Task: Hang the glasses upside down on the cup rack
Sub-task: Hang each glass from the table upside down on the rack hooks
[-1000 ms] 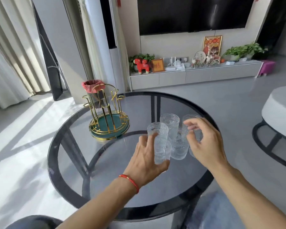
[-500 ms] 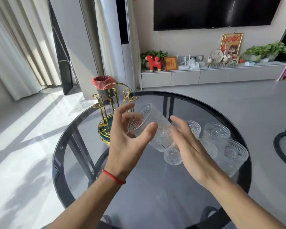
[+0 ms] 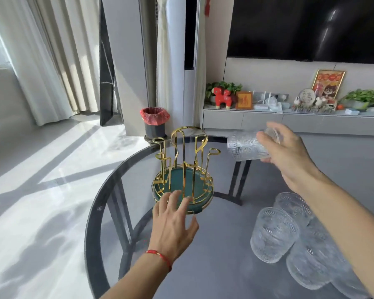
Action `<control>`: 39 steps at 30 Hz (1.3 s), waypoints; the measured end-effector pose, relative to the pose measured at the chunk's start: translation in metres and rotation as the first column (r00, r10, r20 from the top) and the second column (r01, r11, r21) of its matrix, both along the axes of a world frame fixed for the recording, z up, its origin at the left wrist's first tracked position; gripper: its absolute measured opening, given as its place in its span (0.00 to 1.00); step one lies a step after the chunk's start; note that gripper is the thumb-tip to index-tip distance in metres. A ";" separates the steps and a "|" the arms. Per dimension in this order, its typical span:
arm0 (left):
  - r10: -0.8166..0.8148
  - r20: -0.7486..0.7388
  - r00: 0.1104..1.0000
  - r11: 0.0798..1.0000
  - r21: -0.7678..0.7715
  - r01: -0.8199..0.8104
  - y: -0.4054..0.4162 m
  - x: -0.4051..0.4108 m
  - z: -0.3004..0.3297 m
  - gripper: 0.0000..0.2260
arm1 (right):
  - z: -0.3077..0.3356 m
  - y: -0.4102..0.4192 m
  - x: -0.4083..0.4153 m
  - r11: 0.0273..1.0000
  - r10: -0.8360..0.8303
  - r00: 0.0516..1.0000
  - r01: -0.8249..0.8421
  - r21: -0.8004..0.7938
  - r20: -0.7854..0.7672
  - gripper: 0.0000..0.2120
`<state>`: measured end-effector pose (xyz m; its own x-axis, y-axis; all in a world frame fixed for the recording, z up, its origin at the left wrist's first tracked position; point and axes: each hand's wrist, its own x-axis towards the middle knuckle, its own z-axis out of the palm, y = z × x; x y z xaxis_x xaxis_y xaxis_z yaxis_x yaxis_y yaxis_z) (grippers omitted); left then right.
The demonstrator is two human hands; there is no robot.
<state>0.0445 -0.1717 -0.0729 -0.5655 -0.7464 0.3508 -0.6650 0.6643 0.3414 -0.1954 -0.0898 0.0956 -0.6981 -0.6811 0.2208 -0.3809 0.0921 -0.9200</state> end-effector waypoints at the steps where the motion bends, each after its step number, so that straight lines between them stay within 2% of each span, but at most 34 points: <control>1: 0.011 0.061 0.998 1.000 -0.003 -0.011 -0.002 -0.002 -0.006 0.24 | 0.008 -0.017 -0.003 1.000 0.003 1.000 -0.004 -0.025 -0.029 0.27; 4: 0.040 0.101 0.994 0.999 0.007 -0.041 -0.008 -0.007 -0.015 0.26 | 0.033 -0.072 -0.003 0.996 -0.001 0.989 -0.011 -0.083 -0.149 0.28; 6: 0.055 0.121 0.991 0.998 -0.011 -0.054 -0.009 -0.010 -0.017 0.26 | 0.047 -0.108 0.003 0.997 0.035 0.978 -0.048 -0.062 -0.208 0.28; 9: 0.056 0.145 0.988 0.998 -0.008 -0.055 -0.010 -0.009 -0.020 0.27 | 0.057 -0.153 0.015 0.988 0.150 0.968 -0.141 0.059 -0.199 0.23; 11: 0.052 0.140 0.989 0.999 0.008 -0.054 -0.010 -0.007 -0.019 0.28 | 0.058 -0.174 0.023 0.969 0.223 0.949 -0.191 0.156 -0.221 0.25; 14: 0.042 0.136 0.990 0.999 0.022 -0.045 -0.009 -0.006 -0.017 0.28 | 0.055 -0.196 0.029 0.925 0.323 0.913 -0.249 0.287 -0.249 0.21; 17: 0.041 0.141 0.989 0.999 0.014 -0.044 -0.009 -0.006 -0.017 0.28 | 0.051 -0.208 0.032 0.856 0.424 0.882 -0.316 0.408 -0.205 0.25; 20: 0.047 0.140 0.989 0.999 0.012 -0.049 -0.008 -0.007 -0.016 0.28 | 0.044 -0.215 0.033 0.766 0.521 0.840 -0.382 0.518 -0.152 0.25; 25: 0.040 0.146 0.988 0.999 -0.013 -0.039 -0.007 -0.007 -0.016 0.28 | 0.038 -0.226 0.033 0.557 0.628 0.775 -0.507 0.658 0.066 0.31; 30: 0.045 0.131 0.990 0.998 -0.054 -0.038 -0.008 -0.008 -0.018 0.27 | 0.039 -0.236 0.037 0.471 0.699 0.714 -0.491 0.733 0.028 0.29; 32: 0.052 0.126 0.991 0.997 -0.064 -0.044 -0.008 -0.008 -0.020 0.28 | 0.036 -0.236 0.036 0.485 0.699 0.714 -0.513 0.708 0.039 0.25; 34: 0.055 0.128 0.990 0.997 -0.061 -0.048 -0.009 -0.009 -0.022 0.28 | 0.033 -0.232 0.034 0.542 0.660 0.748 -0.541 0.643 0.073 0.19; 36: 0.055 0.138 0.989 0.998 -0.044 -0.050 -0.009 -0.009 -0.023 0.28 | 0.028 -0.224 0.031 0.633 0.609 0.789 -0.542 0.552 0.075 0.14; 39: 0.057 0.163 0.985 0.998 -0.027 -0.053 -0.011 -0.010 -0.023 0.28 | 0.023 -0.202 0.028 0.813 0.495 0.869 -0.466 0.349 0.009 0.14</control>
